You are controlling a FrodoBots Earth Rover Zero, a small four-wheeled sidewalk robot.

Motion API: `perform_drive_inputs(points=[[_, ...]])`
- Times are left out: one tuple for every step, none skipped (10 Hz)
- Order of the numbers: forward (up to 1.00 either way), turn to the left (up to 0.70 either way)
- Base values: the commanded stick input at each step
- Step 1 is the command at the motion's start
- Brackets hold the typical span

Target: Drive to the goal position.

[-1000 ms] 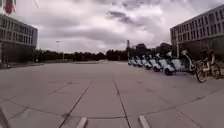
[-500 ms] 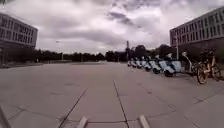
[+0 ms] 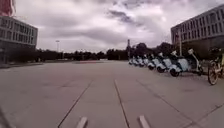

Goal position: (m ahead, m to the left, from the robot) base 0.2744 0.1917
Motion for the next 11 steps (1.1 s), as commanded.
perform_drive_inputs(points=[[0.7,0.01],[0.7,0.01],[0.7,0.01],[0.7,0.01],[0.7,0.01],[0.7,0.01],[0.7,0.01],[0.7,0.01],[0.7,0.01],[0.7,0.01],[0.7,0.01]])
